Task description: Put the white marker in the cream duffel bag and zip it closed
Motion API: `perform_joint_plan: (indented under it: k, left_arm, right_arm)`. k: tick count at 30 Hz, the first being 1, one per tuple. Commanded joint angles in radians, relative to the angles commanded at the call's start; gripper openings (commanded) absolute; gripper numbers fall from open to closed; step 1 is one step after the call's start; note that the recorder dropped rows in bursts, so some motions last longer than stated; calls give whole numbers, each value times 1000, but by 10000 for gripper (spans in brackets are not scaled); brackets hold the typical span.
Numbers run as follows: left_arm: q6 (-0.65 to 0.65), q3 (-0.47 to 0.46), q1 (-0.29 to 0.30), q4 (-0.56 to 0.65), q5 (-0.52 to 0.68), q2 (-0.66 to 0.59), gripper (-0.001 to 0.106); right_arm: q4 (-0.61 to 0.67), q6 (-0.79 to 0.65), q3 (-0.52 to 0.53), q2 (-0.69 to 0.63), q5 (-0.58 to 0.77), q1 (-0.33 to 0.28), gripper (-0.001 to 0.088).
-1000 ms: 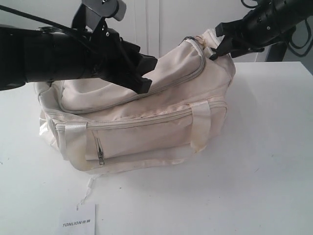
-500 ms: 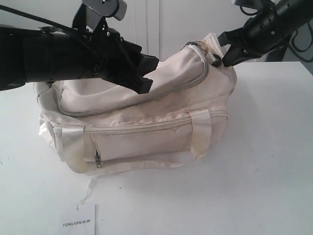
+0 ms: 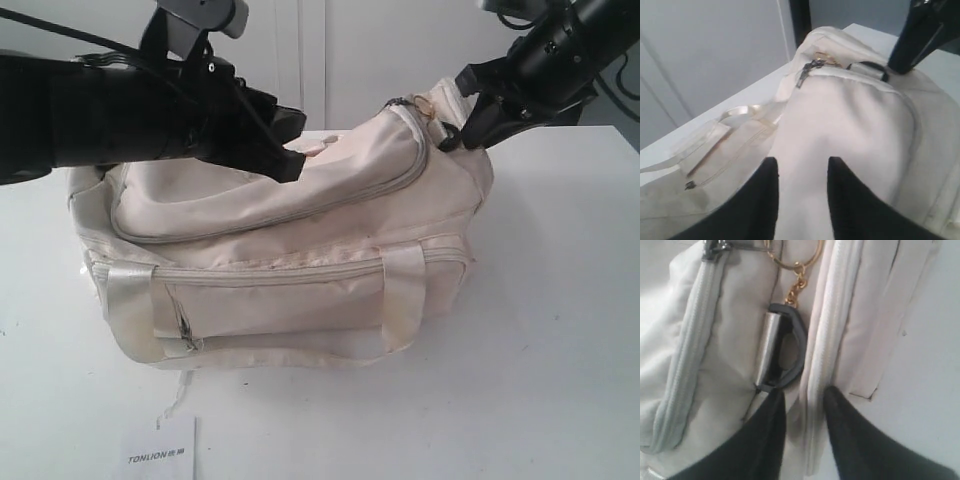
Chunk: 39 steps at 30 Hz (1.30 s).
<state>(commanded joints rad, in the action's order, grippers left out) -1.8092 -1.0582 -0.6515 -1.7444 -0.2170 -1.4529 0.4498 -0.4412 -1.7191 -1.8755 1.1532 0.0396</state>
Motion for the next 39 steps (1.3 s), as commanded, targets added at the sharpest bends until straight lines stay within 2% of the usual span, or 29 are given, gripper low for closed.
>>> perform_joint_plan:
  k: [1, 2, 3, 5, 6, 9, 12, 17, 20, 21, 24, 26, 29, 32, 33, 35, 39]
  left_arm:
    - [-24, -2, 0, 0, -33, 0, 64]
    - [-40, -12, 0, 0, -84, 0, 0]
    - [-67, -23, 0, 0, -130, 0, 0]
    - [-141, -49, 13, 0, -214, 0, 0]
    - [-176, -59, 26, 0, -237, 0, 0]
    - [-216, -59, 62, 0, -238, 20, 0]
    - [-253, -59, 140, 0, -147, 47, 0]
    - [-103, -59, 378, 0, 132, 100, 0]
    - [-4, -59, 435, 0, 127, 111, 0]
    - [5, -59, 446, 0, 101, 114, 0]
    - [-28, -59, 451, 0, -125, 129, 0]
    - [-118, -59, 451, 0, -261, 139, 0]
    - [-308, -59, 451, 0, -393, 150, 0]
    - [-309, -57, 451, 0, -481, 171, 0]
    - [-309, -54, 451, 0, -479, 181, 0]
    - [-309, -41, 446, 0, -396, 208, 0]
    - [-242, -18, 438, 0, -66, 260, 0]
  right_arm:
    - [-14, 0, -4, 4, -11, 0, 600]
    - [-33, 0, -4, 11, -36, -2, 593]
    - [-63, 2, -4, 26, -70, -2, 564]
    - [-135, 31, -4, 60, -141, -2, 428]
    - [-191, 73, -4, 80, -168, -2, 298]
    - [-310, 149, 0, 122, -175, -2, 17]
    - [-401, 222, 12, 174, -175, -2, 0]
    - [-462, 282, 103, 258, -192, -2, 0]
    - [-488, 287, 144, 281, -207, -2, 0]
    - [-490, 287, 160, 292, -221, -2, 0]
    - [-515, 287, 202, 326, -266, -2, 0]
    - [-528, 287, 228, 349, -305, -2, 0]
    - [-532, 287, 267, 374, -367, -2, 0]
    - [-532, 287, 299, 386, -392, -2, 0]
    - [-532, 287, 311, 389, -401, -2, 0]
    - [-532, 287, 329, 390, -414, -2, 0]
    - [-522, 287, 367, 390, -458, -2, 0]
